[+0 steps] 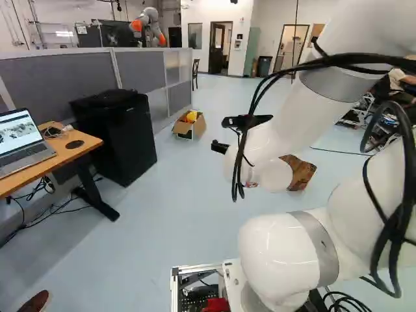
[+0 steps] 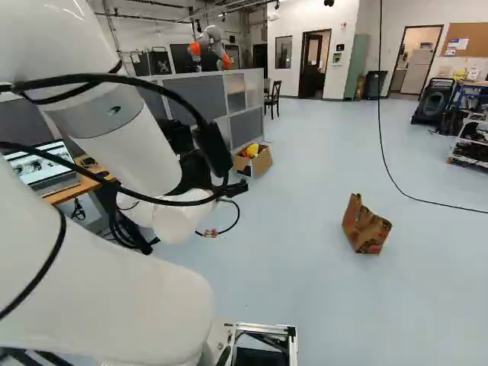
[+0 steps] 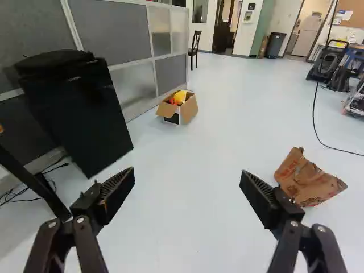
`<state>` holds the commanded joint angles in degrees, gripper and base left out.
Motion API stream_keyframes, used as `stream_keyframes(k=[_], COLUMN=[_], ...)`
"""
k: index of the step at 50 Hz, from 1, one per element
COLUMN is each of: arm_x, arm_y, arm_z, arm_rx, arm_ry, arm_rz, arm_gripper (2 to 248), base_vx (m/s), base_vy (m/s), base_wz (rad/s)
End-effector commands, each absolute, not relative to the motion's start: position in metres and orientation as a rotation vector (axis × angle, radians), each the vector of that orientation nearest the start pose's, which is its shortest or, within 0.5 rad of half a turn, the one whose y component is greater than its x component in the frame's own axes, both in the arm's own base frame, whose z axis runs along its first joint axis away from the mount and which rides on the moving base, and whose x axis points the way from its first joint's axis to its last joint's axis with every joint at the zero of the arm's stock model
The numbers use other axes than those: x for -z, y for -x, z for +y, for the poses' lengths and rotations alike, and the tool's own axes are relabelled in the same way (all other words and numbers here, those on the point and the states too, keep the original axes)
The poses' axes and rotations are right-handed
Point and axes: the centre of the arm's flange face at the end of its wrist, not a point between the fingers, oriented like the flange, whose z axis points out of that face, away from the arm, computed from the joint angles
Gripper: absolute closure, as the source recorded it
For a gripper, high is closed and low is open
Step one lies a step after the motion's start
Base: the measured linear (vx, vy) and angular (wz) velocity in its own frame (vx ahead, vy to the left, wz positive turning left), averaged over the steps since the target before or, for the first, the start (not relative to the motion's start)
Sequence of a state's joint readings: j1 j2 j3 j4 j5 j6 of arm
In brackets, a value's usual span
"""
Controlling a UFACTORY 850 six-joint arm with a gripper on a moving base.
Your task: Pick up the grocery bag from the ground
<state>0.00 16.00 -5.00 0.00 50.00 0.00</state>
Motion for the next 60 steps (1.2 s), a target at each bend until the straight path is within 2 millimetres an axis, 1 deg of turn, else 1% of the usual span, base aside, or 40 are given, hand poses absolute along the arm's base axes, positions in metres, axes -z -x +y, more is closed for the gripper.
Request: stream_keyframes(k=[13,40,60], arm_x=[-0.3656,-0.3656,-0.3656], arm_y=[-0.2703,-0.2703,-0.2703], arm_z=[0.0,0.0,0.0], arm_rx=[1.824,1.824,1.824], arm_ry=[2.558,2.558,2.558], arm_rz=[0.0,0.0,0.0], arm_gripper=[3,3,3], base_vx=[0.115,0.225,0.179], base_vy=[-0.017,-0.058,-0.102], base_wz=[0.002,-0.016,-0.286])
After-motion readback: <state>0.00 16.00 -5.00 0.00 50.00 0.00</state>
